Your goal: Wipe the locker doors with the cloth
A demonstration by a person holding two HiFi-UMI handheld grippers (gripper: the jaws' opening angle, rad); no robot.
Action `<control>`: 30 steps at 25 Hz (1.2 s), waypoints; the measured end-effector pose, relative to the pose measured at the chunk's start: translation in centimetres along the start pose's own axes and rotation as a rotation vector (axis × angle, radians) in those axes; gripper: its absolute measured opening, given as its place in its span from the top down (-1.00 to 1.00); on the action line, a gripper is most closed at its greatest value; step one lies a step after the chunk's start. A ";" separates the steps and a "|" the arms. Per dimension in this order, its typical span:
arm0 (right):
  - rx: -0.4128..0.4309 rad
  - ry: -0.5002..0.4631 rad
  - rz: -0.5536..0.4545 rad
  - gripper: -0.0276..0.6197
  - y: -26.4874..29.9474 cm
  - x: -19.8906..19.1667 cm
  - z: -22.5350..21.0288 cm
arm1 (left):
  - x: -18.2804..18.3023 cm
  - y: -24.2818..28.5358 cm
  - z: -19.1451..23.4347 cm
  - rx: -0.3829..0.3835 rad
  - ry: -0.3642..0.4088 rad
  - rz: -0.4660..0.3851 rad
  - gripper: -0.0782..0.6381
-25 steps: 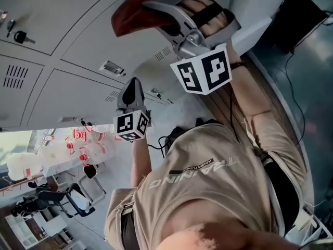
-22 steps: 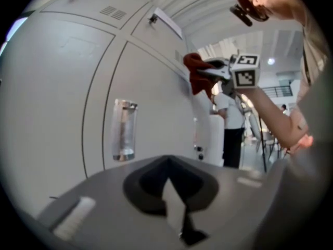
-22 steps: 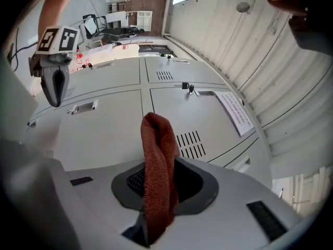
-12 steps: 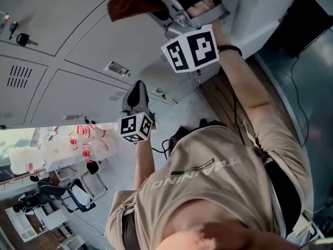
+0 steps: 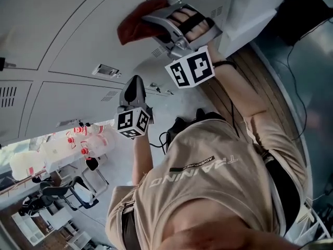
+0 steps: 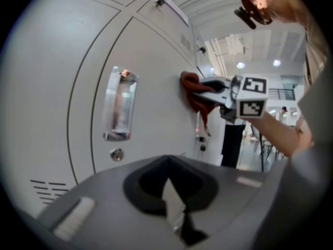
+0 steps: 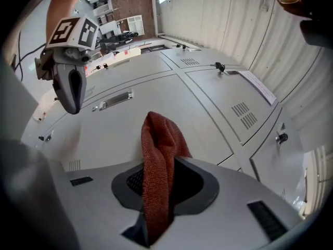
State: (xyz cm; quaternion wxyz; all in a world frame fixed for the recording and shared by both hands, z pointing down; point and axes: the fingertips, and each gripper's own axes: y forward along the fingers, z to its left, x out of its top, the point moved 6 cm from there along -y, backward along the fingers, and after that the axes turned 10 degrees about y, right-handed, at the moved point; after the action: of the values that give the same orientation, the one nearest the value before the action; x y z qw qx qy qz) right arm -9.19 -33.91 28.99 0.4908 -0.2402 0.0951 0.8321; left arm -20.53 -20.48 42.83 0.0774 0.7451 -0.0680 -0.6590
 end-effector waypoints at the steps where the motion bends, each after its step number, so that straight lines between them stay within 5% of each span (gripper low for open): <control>1: 0.021 0.009 0.008 0.71 -0.1 -0.5 1.0 | -0.1 0.1 0.0 0.003 -0.002 0.001 0.76; 9: 0.193 0.070 0.098 0.71 -0.4 -4.2 8.6 | -1.6 0.6 0.2 0.010 -0.015 0.034 0.76; 30: 0.368 0.133 0.193 0.71 -1.2 -11.1 20.4 | -3.5 0.7 1.2 0.043 -0.035 0.092 0.76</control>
State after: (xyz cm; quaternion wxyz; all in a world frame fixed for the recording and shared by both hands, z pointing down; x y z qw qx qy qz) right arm -9.96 -33.82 52.22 0.4371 -0.1909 0.2999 0.8262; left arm -22.12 -20.51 46.28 0.0904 0.7309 -0.1177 -0.6661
